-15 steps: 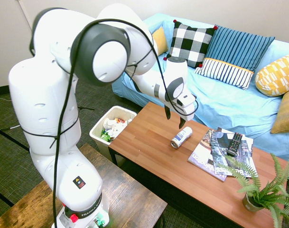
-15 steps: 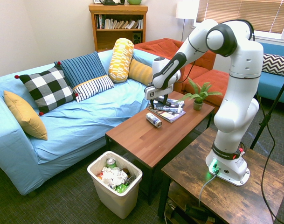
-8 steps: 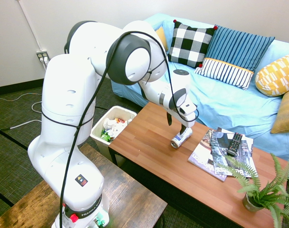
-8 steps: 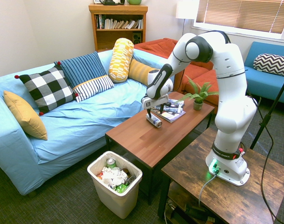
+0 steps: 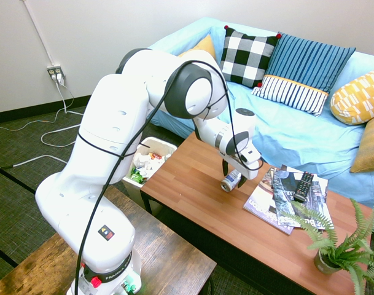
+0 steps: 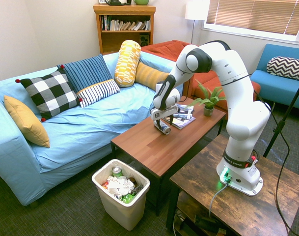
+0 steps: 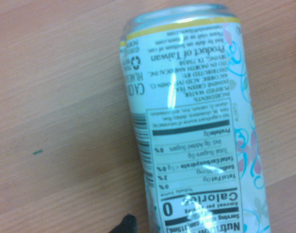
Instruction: Throw the can in the trash bin
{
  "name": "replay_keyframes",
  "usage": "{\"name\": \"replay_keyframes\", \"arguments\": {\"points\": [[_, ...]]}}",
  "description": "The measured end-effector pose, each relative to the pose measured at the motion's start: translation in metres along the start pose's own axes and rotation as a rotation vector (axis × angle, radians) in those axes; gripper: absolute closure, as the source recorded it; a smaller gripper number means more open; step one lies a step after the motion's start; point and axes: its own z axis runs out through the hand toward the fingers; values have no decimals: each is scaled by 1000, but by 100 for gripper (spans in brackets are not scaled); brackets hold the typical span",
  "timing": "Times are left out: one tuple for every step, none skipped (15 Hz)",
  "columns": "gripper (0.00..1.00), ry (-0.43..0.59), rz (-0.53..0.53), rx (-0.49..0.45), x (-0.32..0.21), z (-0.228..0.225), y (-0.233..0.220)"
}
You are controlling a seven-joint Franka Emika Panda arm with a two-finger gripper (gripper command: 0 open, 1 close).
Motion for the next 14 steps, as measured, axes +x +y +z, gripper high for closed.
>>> {"name": "replay_keyframes", "arguments": {"points": [[100, -3, 1, 2, 1, 2, -1], [100, -6, 1, 2, 3, 4, -1], [100, -9, 3, 3, 4, 6, -1], [100, -12, 3, 3, 5, 8, -2], [100, -13, 3, 4, 5, 8, -2], [100, -13, 4, 8, 5, 8, -5], [100, -12, 3, 12, 4, 7, -8], [100, -12, 0, 14, 2, 7, -11], [100, -13, -2, 14, 0, 8, -14], [100, -16, 0, 15, -1, 9, -15], [100, -20, 2, 15, -2, 11, -15], [100, -23, 2, 14, -2, 13, -15], [100, -26, 2, 14, -2, 15, -16], [100, -29, 4, 17, -1, 14, -15]]}}
